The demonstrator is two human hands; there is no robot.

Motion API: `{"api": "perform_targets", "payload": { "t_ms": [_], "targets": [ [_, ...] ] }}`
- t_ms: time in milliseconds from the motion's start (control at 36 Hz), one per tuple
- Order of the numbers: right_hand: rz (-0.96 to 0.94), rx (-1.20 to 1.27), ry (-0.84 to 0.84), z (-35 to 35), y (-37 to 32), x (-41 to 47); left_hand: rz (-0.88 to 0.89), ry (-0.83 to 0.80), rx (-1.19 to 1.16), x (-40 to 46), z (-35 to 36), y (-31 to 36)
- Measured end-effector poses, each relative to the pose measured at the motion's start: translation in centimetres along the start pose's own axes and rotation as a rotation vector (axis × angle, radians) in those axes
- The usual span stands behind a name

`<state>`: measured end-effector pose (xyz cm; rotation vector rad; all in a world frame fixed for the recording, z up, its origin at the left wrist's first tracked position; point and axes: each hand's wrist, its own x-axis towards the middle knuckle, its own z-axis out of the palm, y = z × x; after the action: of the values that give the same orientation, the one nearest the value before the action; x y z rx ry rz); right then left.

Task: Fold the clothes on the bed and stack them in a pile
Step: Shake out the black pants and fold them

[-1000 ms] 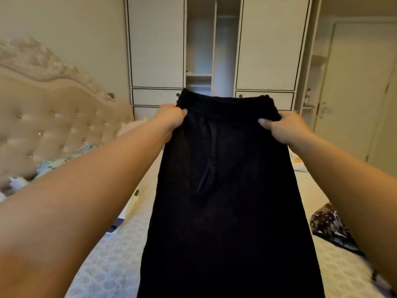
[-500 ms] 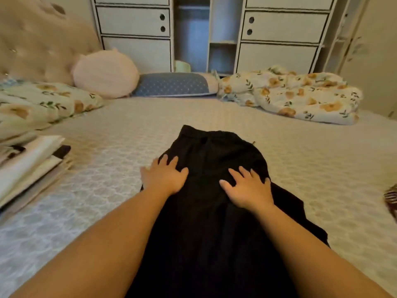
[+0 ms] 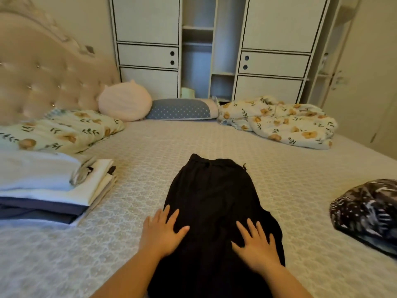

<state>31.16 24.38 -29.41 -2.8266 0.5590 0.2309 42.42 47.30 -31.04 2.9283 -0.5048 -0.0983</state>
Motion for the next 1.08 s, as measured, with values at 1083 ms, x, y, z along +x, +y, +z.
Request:
{"api": "perform_targets", "payload": {
  "t_ms": [1083],
  "targets": [
    [0.443, 0.727, 0.329, 0.2, 4.6, -21.1, -0.291, 0.406, -0.609, -24.6, -1.1, 1.3]
  ]
}}
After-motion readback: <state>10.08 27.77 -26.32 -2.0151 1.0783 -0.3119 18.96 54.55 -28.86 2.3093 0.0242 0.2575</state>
